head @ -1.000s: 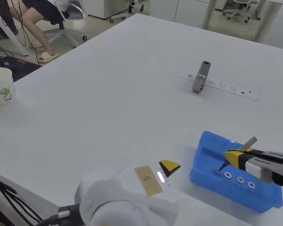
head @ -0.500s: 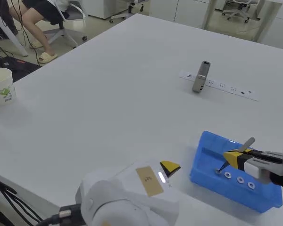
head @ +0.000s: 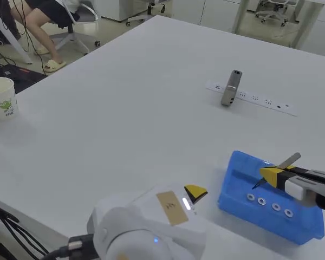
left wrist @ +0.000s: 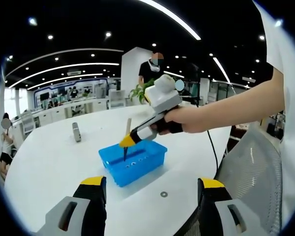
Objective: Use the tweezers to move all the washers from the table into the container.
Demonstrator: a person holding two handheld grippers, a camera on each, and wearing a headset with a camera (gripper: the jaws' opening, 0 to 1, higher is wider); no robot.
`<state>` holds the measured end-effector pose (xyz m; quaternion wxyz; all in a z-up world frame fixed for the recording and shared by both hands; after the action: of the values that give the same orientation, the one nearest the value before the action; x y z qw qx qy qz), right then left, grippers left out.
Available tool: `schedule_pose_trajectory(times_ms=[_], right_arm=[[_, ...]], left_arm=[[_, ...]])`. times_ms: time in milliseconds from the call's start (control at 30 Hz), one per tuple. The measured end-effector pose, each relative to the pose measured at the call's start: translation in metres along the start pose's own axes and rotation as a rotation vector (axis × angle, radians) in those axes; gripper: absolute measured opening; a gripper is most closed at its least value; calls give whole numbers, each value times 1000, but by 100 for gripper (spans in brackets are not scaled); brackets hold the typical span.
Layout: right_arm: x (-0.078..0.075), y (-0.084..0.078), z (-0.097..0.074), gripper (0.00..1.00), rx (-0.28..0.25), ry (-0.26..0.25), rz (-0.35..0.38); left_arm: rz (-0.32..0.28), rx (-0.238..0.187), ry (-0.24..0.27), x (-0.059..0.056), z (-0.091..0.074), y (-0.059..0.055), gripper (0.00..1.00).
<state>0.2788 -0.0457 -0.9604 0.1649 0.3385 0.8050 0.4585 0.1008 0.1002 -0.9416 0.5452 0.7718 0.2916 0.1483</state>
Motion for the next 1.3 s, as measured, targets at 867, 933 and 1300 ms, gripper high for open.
schedule_pose_trajectory(times_ms=[867,933,1300], right_arm=[[28,3,-53,3,-71,73,12],[32,1,-56,3,-69,80,12],[52,-21,-59,3,-15,134,14]], left_arm=[[9,18,-21,-2,2,-1,76],[10,19,-20,-2,2,-1,76],[11,21,-24,-3,2,-1,76]])
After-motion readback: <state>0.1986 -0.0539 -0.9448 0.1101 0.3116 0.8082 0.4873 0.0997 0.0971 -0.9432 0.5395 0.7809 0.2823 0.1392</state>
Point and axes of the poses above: the centre of the closed fingertips' face, and the gripper's own axes: z roughly forward along the fingers, x roughly to its left, y roughly out of its top, the point moved 9 cm from there along -z, roughly backward along the fingers, and after that the axes turned 10 degrees about -y, right-handed, at the moved point
